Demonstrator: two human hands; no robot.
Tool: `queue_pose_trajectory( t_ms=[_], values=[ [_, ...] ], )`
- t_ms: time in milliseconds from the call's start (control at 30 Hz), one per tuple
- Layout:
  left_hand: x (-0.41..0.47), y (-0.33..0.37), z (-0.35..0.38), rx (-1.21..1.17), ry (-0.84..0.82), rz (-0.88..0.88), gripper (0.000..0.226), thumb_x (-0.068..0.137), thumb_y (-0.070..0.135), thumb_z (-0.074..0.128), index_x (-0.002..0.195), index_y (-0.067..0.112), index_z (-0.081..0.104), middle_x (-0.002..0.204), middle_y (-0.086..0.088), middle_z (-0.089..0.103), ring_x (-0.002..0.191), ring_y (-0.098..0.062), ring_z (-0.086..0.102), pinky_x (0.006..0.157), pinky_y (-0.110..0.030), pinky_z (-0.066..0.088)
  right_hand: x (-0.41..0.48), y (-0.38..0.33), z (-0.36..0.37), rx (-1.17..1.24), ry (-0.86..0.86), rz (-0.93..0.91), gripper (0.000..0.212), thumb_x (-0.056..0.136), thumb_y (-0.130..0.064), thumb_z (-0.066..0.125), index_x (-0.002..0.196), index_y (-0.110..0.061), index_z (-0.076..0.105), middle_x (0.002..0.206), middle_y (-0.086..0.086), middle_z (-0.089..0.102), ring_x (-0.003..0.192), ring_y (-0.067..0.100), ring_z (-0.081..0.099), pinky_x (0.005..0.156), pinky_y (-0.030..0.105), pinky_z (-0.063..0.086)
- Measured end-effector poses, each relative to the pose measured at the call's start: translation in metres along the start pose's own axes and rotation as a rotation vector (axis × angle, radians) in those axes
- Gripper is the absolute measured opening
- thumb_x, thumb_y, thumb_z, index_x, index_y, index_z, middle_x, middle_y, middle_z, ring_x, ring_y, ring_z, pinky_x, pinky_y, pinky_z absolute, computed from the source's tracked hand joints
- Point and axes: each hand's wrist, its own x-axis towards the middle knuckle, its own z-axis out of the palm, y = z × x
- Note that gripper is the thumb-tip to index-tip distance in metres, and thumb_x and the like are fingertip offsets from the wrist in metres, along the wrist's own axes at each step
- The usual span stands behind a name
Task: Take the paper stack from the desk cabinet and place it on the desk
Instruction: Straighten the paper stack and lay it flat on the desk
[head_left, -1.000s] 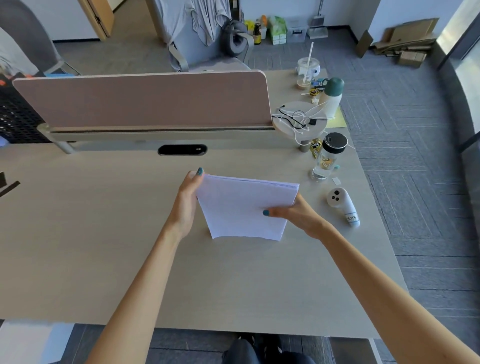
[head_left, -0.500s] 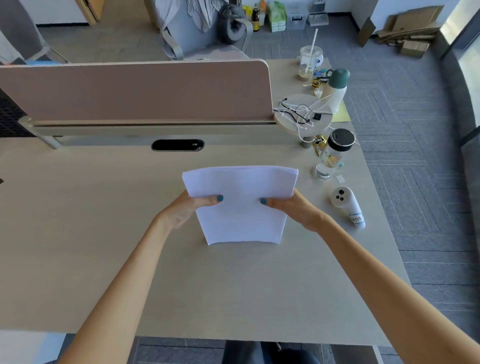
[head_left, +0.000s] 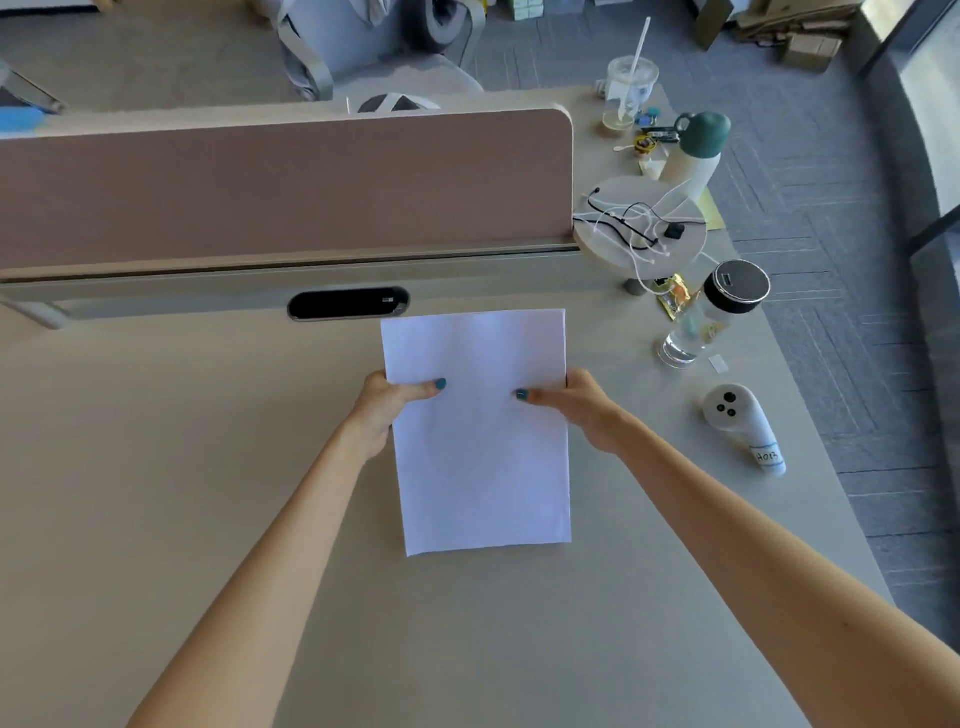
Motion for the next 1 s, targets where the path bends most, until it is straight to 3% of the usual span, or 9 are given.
queue_pose_trajectory(
  t_ms=[200, 233, 367, 433, 500, 567, 767, 867, 1000],
  values=[
    [0.049, -0.018, 0.012, -0.011, 0.127, -0.064, 0.033, 0.073, 0.014, 0.081, 0.103, 0.008, 0.070, 0.097, 0.000, 0.073, 0.086, -0.014, 0.070, 0.064, -0.022, 0.052, 0.043, 0.016, 0.006, -0.051, 0.235, 0.066, 0.008, 0.081, 0.002, 0.052, 0.083, 0.008, 0.055, 0.082, 0.007, 0.049, 0.076, 0.018, 0.044, 0.063, 0.029, 0.033],
    [0.057, -0.020, 0.013, -0.001, 0.136, -0.071, 0.032, 0.073, 0.014, 0.080, 0.102, 0.008, 0.069, 0.096, 0.001, 0.073, 0.084, -0.013, 0.069, 0.063, -0.021, 0.051, 0.048, 0.018, 0.008, -0.066, 0.261, 0.076, 0.005, 0.080, 0.002, 0.049, 0.078, 0.002, 0.053, 0.079, 0.007, 0.047, 0.073, 0.018, 0.041, 0.059, 0.028, 0.030],
    [0.086, -0.029, 0.016, 0.042, 0.183, -0.074, 0.031, 0.076, 0.018, 0.076, 0.103, 0.005, 0.066, 0.098, -0.004, 0.071, 0.087, -0.020, 0.066, 0.080, -0.033, 0.053, 0.068, 0.025, 0.013, -0.206, 0.354, 0.109, 0.024, 0.082, 0.000, 0.047, 0.064, -0.015, 0.042, 0.063, -0.001, 0.043, 0.057, 0.018, 0.036, 0.050, 0.026, 0.027],
    [0.095, -0.029, 0.017, 0.086, 0.212, -0.059, 0.009, 0.085, 0.016, 0.065, 0.088, 0.009, 0.060, 0.079, -0.001, 0.062, 0.067, -0.017, 0.056, 0.064, -0.029, 0.046, 0.076, 0.027, 0.012, -0.391, 0.384, 0.114, 0.011, 0.083, -0.004, 0.051, 0.076, -0.013, 0.049, 0.070, 0.001, 0.051, 0.065, 0.024, 0.046, 0.053, 0.028, 0.033],
    [0.103, -0.033, 0.017, 0.151, 0.261, -0.057, 0.023, 0.089, 0.014, 0.054, 0.069, 0.014, 0.043, 0.063, 0.001, 0.043, 0.054, -0.016, 0.036, 0.052, -0.026, 0.029, 0.081, 0.029, 0.010, -0.548, 0.391, 0.098, 0.009, 0.084, -0.009, 0.055, 0.092, -0.010, 0.055, 0.086, 0.006, 0.060, 0.083, 0.030, 0.055, 0.063, 0.031, 0.039],
    [0.108, -0.039, 0.013, 0.226, 0.301, -0.054, 0.027, 0.089, 0.015, 0.050, 0.067, 0.016, 0.035, 0.062, 0.002, 0.037, 0.053, -0.016, 0.031, 0.050, -0.026, 0.025, 0.087, 0.032, 0.010, -0.601, 0.397, 0.071, 0.016, 0.084, -0.012, 0.056, 0.100, -0.008, 0.055, 0.101, 0.009, 0.063, 0.095, 0.032, 0.057, 0.067, 0.033, 0.040],
    [0.112, -0.052, 0.004, 0.309, 0.337, 0.030, 0.013, 0.084, 0.015, 0.059, 0.090, 0.013, 0.047, 0.083, -0.002, 0.055, 0.070, -0.021, 0.050, 0.060, -0.034, 0.043, 0.091, 0.042, 0.013, -0.655, 0.413, 0.044, 0.025, 0.087, -0.013, 0.055, 0.110, -0.004, 0.050, 0.119, 0.012, 0.055, 0.107, 0.032, 0.053, 0.075, 0.036, 0.042],
    [0.110, -0.054, 0.003, 0.253, 0.365, 0.078, 0.032, 0.081, 0.010, 0.064, 0.112, 0.012, 0.054, 0.105, -0.003, 0.065, 0.091, -0.023, 0.064, 0.080, -0.041, 0.055, 0.088, 0.047, 0.014, -0.652, 0.413, 0.009, 0.039, 0.086, -0.013, 0.058, 0.121, -0.005, 0.044, 0.128, 0.011, 0.049, 0.116, 0.030, 0.050, 0.082, 0.037, 0.044],
    [0.092, -0.058, 0.006, 0.178, 0.373, 0.111, 0.052, 0.085, 0.002, 0.063, 0.134, 0.006, 0.045, 0.129, -0.003, 0.051, 0.113, -0.012, 0.051, 0.096, -0.029, 0.045, 0.070, 0.056, 0.019, -0.653, 0.413, -0.052, 0.055, 0.085, -0.012, 0.060, 0.133, -0.006, 0.034, 0.129, 0.010, 0.042, 0.123, 0.027, 0.042, 0.088, 0.036, 0.043]
  ],
)
